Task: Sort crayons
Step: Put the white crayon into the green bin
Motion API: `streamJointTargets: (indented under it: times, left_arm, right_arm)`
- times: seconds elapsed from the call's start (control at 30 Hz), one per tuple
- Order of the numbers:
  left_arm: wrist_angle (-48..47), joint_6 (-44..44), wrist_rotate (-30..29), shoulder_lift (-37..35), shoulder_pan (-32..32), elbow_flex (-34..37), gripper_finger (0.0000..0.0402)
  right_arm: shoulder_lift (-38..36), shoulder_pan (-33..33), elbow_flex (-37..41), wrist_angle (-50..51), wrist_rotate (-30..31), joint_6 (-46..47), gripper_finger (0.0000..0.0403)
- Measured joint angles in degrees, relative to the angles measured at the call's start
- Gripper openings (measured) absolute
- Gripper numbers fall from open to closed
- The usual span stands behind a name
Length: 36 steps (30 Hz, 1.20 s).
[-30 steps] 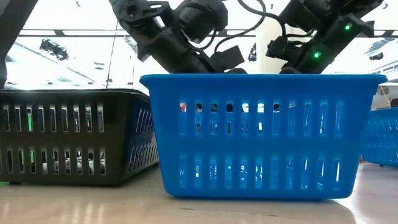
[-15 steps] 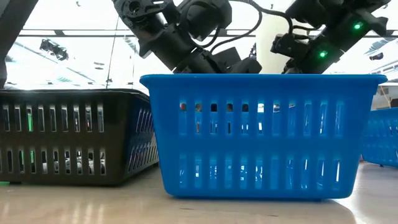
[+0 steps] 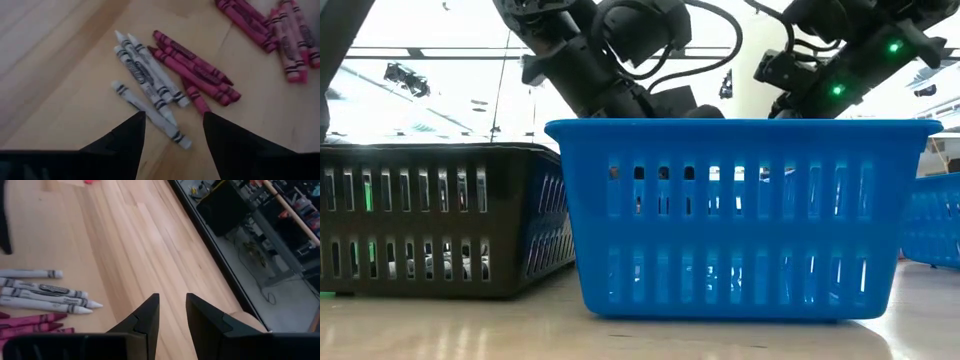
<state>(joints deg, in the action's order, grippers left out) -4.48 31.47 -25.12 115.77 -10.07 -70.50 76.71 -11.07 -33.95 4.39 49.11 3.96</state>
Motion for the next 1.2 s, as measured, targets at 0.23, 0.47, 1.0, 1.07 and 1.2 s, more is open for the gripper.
streamJointTargets:
  times: [0.23, 0.47, 1.0, 1.07, 1.2]
  left_arm:
    - [0.04, -0.12, -1.15, 1.73, 0.09, 0.01, 0.0210]
    - [-1.58, -1.15, -0.26, 1.73, 0.40, 0.02, 0.0210]
    - [-6.49, -5.41, 6.12, 1.42, 4.12, -0.22, 0.0210]
    - [-6.66, -6.44, 7.00, 1.40, 4.20, -0.33, 0.0209]
    - [-7.52, -7.07, 7.16, 1.42, 4.18, -0.33, 0.0185]
  right_arm:
    - [0.00, 0.09, 0.00, -2.34, -2.39, -1.21, 0.0105]
    - [0.00, 0.09, 0.00, -2.41, -2.70, -1.21, 0.0105]
    - [0.00, 0.07, 0.00, -2.60, -2.85, -1.63, 0.0105]
    - [0.00, 0.07, 0.00, -2.60, -2.85, -1.92, 0.0105]
    - [0.00, 0.07, 0.00, -2.63, -2.85, -2.24, 0.0105]
